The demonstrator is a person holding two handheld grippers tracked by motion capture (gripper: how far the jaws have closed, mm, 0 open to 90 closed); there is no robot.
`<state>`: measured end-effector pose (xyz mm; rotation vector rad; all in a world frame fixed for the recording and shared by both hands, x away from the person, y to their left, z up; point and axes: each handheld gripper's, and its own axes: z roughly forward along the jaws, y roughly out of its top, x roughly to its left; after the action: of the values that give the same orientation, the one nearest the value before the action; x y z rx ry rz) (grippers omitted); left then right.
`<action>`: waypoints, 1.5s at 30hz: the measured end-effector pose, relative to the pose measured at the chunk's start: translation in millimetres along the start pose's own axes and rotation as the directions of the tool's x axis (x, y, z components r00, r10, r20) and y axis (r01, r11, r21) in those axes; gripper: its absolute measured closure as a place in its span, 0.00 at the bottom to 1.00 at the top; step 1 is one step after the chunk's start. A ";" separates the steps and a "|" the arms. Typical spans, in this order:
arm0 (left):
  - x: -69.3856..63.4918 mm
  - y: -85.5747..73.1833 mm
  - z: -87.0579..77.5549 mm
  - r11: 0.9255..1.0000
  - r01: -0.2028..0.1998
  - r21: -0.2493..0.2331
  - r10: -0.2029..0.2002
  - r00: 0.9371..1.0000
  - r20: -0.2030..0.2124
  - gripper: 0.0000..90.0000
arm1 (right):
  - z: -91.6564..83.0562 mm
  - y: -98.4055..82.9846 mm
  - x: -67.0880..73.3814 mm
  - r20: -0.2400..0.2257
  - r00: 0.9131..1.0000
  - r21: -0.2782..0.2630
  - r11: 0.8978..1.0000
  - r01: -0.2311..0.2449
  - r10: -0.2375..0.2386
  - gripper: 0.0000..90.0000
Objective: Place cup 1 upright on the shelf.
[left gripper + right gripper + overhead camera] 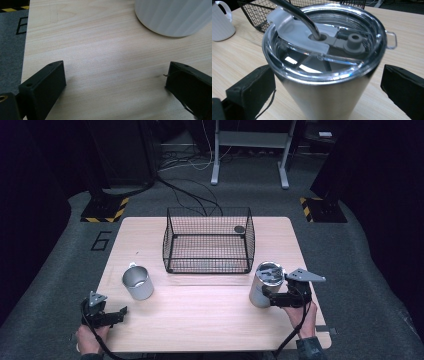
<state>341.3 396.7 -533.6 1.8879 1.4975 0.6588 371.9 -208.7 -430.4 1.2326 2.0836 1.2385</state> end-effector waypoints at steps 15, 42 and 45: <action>0.2 0.2 -0.5 1.000 0.001 0.006 -0.001 1.000 0.001 0.03 | 17.6 5.5 1.1 -0.024 0.999 -0.039 0.999 -0.025 0.024 0.00; 0.2 0.3 -0.5 1.000 0.001 0.007 -0.001 1.000 0.001 0.03 | 15.2 6.4 6.6 0.035 0.998 -0.070 0.996 0.047 -0.044 0.04; 0.0 0.1 -0.2 1.000 0.002 0.002 -0.002 1.000 -0.003 0.03 | 15.1 6.3 6.7 0.036 0.998 -0.069 0.997 0.046 -0.043 0.04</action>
<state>341.2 396.8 -533.5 1.8875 1.5020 0.6593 382.2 -194.4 -432.2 1.1621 2.0146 1.2507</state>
